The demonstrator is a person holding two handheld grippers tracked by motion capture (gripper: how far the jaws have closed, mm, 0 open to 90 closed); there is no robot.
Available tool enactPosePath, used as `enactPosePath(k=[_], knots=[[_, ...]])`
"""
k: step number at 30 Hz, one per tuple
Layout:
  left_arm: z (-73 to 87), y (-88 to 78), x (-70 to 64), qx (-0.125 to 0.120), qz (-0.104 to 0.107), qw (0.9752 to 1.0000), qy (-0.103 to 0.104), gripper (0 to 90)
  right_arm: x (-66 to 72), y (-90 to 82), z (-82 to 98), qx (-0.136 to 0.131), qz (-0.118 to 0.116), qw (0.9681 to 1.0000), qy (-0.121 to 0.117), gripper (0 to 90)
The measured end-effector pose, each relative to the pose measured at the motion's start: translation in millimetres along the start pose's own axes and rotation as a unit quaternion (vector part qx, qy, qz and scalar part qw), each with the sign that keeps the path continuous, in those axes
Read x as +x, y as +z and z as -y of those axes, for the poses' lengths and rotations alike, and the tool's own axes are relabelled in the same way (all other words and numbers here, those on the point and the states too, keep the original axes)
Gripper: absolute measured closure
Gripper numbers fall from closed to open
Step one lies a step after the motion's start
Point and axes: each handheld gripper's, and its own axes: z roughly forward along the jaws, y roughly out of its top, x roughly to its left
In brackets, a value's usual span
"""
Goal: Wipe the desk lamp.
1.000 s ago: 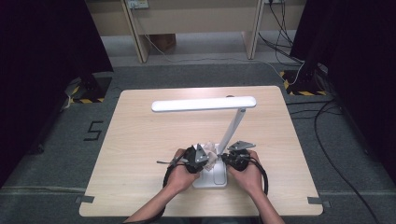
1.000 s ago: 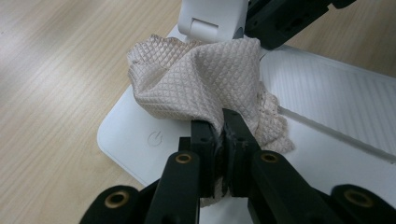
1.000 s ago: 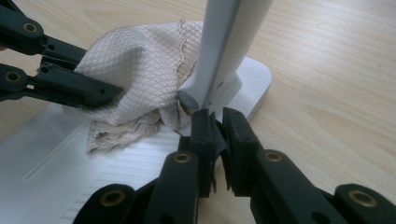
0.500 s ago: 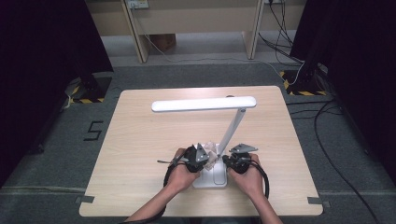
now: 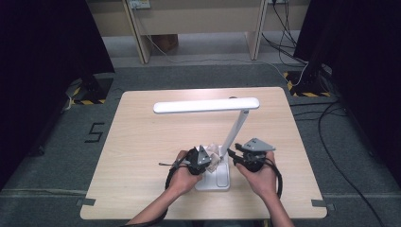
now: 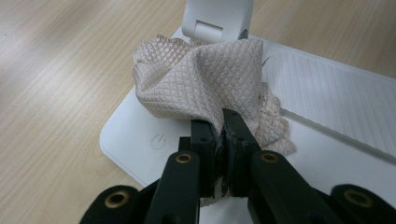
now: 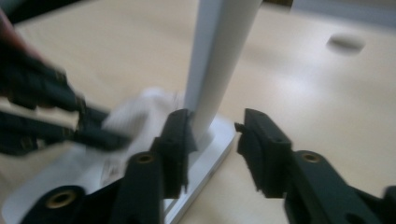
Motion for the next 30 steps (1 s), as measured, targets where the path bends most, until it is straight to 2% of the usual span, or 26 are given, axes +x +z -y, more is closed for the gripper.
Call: enactPosePath(k=[2,4,6,10,15,18,23,30], knots=[[-0.6,0.1,-0.3,0.001,-0.001,1.0000,0.001,83.8,-6.0,-10.1,-12.2,-0.037,-0.003,0.9993,-0.008,49.7],[-1.2,0.1,-0.5,0.004,-0.001,1.0000,0.002,83.8,-8.1,-15.8,-21.8,-0.055,-0.005,0.9982,-0.025,47.6],[-1.3,0.1,-0.3,0.004,-0.001,1.0000,0.002,83.8,-7.7,-16.7,-28.7,-0.071,-0.009,0.9969,-0.031,46.3],[-1.0,0.1,0.2,0.002,0.001,1.0000,0.000,83.8,-5.5,-13.3,-39.9,-0.082,-0.013,0.9960,-0.035,45.6],[-1.4,-0.3,0.1,0.005,0.000,1.0000,0.002,83.8,-12.4,-7.7,-51.7,-0.111,-0.009,0.9932,-0.033,45.1],[-0.9,-0.6,0.2,0.001,0.001,1.0000,-0.001,83.8,-16.7,-6.9,-57.6,-0.123,-0.019,0.9917,-0.033,46.4],[-1.9,-5.0,-1.5,0.000,0.006,1.0000,-0.003,84.2,-17.6,-7.7,-61.3,-0.132,-0.025,0.9903,-0.036,56.3],[-1.4,-7.9,-8.4,0.003,0.011,0.9999,0.011,84.2,-12.9,-7.9,-62.3,-0.123,-0.015,0.9919,-0.025,61.0]])
